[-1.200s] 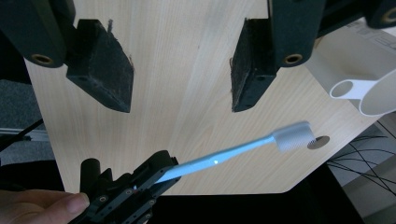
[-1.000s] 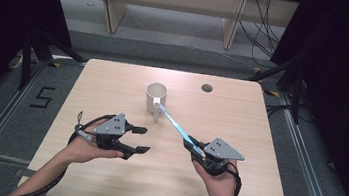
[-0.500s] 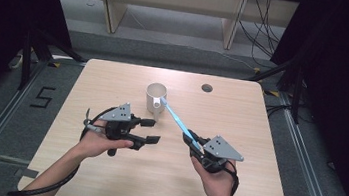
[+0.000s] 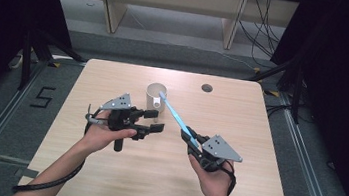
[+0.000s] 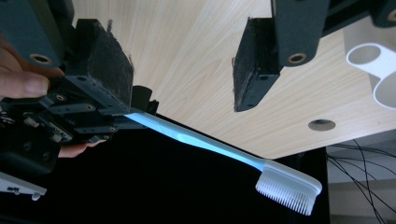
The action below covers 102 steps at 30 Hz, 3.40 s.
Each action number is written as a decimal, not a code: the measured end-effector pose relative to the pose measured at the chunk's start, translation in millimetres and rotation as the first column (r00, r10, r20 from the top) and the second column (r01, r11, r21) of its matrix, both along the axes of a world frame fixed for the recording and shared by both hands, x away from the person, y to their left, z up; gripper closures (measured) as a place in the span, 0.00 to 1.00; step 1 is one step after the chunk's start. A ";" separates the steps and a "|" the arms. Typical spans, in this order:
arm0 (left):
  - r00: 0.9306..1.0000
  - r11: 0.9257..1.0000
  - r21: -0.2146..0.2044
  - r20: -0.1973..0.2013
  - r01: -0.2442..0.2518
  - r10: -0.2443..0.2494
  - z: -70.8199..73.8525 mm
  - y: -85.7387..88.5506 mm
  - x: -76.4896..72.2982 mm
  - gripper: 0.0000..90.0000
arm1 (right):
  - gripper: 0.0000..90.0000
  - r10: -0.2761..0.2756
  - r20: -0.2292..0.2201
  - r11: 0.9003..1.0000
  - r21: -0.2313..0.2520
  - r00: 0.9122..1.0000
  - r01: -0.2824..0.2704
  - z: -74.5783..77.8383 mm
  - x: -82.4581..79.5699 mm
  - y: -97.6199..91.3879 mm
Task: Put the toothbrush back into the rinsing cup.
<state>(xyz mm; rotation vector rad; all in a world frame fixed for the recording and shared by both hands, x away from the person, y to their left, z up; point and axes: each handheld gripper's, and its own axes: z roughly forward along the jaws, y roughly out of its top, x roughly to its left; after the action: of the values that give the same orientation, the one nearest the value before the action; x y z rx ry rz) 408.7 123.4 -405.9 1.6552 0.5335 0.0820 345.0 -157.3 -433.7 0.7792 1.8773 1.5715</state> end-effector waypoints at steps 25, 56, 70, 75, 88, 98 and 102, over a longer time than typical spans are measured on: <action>0.998 0.994 -0.110 -0.057 -0.014 0.008 9.9 -8.7 5.5 0.45 | 0.88 -0.001 0.095 1.000 0.002 0.996 0.001 16.6 -1.3 12.8; 0.992 0.979 -0.200 -0.123 -0.037 0.012 6.2 -19.7 12.4 0.62 | 0.88 -0.014 0.111 1.000 0.006 0.994 0.014 11.5 -3.3 21.0; 0.993 0.975 -0.220 -0.120 -0.026 -0.001 4.7 -25.8 13.0 0.72 | 0.87 -0.010 0.082 1.000 0.010 0.997 0.009 8.5 -3.9 23.6; 0.991 0.971 -0.237 -0.133 -0.025 -0.007 5.1 -26.1 12.7 0.77 | 0.87 -0.013 0.095 1.000 -0.018 0.995 0.015 7.1 -1.7 24.5; 0.998 0.969 -0.245 -0.056 0.020 -0.034 9.2 -31.4 8.1 0.86 | 0.85 0.001 0.064 0.999 -0.052 0.998 0.002 2.0 -0.1 32.1; 1.000 0.980 -0.201 -0.004 -0.011 0.011 10.7 -30.5 5.0 0.92 | 0.75 0.002 0.039 0.999 -0.048 0.999 0.000 2.3 0.3 34.4; 1.000 0.982 -0.186 0.010 -0.026 0.028 11.0 -29.1 4.9 0.92 | 0.70 -0.008 0.043 0.999 -0.041 0.999 0.010 4.4 -0.2 30.9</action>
<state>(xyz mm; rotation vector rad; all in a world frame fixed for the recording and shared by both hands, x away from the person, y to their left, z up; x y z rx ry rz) 413.7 94.3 -394.9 1.4649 0.5376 0.0606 344.8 -126.4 -429.3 0.7297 1.8672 1.5273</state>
